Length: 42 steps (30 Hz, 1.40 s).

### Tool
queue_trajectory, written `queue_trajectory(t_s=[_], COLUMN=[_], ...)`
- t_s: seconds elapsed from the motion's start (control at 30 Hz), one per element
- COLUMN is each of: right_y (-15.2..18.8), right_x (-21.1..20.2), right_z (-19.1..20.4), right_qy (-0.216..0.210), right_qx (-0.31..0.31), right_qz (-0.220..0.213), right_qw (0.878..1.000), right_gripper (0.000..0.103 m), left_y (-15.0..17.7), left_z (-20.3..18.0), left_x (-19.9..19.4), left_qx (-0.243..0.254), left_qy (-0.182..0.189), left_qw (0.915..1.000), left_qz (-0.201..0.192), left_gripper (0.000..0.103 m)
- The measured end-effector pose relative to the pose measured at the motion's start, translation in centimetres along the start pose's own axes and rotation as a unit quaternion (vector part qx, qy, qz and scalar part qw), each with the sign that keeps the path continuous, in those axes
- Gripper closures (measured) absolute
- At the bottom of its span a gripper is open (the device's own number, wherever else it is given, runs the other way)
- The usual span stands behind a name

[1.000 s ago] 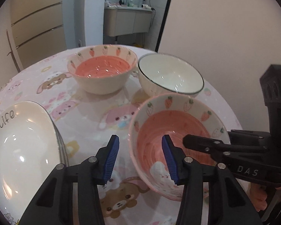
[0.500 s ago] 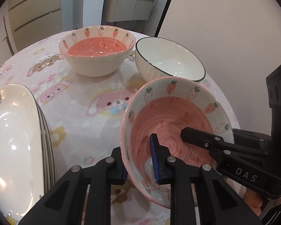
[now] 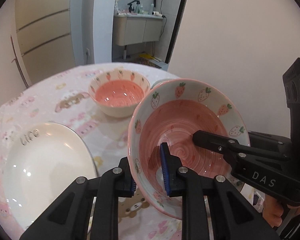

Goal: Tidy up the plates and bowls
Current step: 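Lift the pink bowl with both tools and carry it over the other pink bowl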

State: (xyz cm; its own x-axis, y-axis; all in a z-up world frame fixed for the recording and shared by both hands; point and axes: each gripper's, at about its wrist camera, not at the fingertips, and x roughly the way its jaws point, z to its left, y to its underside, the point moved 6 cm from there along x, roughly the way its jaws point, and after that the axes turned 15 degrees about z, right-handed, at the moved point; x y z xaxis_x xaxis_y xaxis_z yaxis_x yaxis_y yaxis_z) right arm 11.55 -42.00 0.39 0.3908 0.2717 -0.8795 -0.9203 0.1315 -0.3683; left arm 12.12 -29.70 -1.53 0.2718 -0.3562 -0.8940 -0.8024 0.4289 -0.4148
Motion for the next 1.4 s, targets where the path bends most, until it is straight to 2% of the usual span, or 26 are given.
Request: queue_trajectory(t_s=[0.5,0.9,1.1,1.27,1.4], right_y=[-3.1,-4.9,-6.2,-7.7,-9.2], right_x=[-4.6,-6.0,-5.9,-5.2,-3.7], right_z=[5.7,10.1,10.3,9.6,8.4], right_qy=[0.018,0.022,0.025,0.027,0.018], right_qx=[-0.048,-0.070,-0.068,-0.063,-0.053], right_qz=[-0.068,-0.102,-0.109,-0.110,-0.097], right_qw=[0.996,0.992,0.991,0.992,0.994], right_gripper=[0.088,0.088,0.089,0.091,0.092], left_y=[-0.7,-1.0,-2.5,-4.3,-5.8], left_z=[1.9,5.3,5.8,6.8,7.8], left_x=[-7.4,-11.6,-11.7,-10.2,-8.3], left_qx=[-0.005,-0.032,-0.026,-0.040,-0.061], left_qy=[-0.010,-0.005,-0.004,0.024,0.040], left_qw=[0.9980,0.9947,0.9941,0.9913,0.9906], left_qz=[-0.062,-0.098,-0.105,-0.123,-0.115], left_gripper=[0.081,0.081,0.080,0.081,0.081])
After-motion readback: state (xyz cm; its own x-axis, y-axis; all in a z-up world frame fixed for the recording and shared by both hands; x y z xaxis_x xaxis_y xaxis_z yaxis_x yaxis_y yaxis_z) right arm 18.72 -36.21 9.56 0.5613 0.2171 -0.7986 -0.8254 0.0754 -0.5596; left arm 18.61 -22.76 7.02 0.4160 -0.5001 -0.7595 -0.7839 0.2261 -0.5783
